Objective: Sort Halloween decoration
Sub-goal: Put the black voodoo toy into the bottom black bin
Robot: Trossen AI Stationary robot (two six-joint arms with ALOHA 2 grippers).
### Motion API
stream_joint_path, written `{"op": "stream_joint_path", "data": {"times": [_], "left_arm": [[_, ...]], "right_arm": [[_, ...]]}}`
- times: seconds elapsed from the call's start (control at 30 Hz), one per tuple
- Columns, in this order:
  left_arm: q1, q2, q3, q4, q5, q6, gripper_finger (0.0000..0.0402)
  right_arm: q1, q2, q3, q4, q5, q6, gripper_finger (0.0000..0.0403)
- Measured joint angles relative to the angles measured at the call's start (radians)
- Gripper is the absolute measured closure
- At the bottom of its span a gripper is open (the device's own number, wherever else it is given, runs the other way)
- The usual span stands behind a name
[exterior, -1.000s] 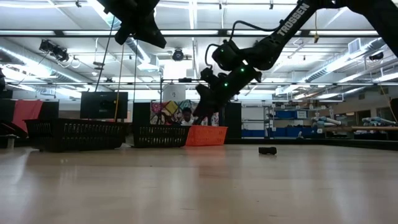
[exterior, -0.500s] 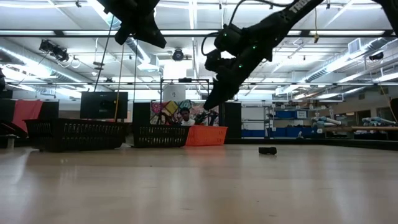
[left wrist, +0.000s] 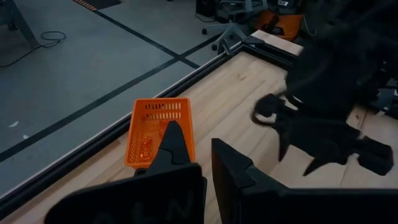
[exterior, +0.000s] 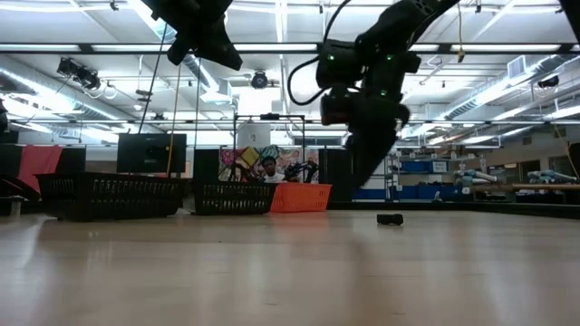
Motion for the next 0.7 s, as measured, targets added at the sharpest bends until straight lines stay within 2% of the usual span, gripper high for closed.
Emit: {"op": "stream_joint_path", "data": {"times": [0.1, 0.3, 0.5, 0.7], "left_arm": [[0.0, 0.0, 0.0, 0.0, 0.0, 0.0, 0.0402], [0.0, 0.0, 0.0, 0.0, 0.0, 0.0, 0.0402], [0.0, 0.0, 0.0, 0.0, 0.0, 0.0, 0.0402], [0.0, 0.0, 0.0, 0.0, 0.0, 0.0, 0.0402]], "right_arm": [[0.036, 0.0, -0.001, -0.072, 0.014, -0.06, 0.0191], [0.128, 0.0, -0.07, -0.029, -0.021, -0.219, 0.0187], [0.216, 0.0, -0.116, 0.059, 0.007, -0.277, 0.0187], [0.251, 0.0, -0.159, 0.16, 0.061, -0.265, 0.0188]]}}
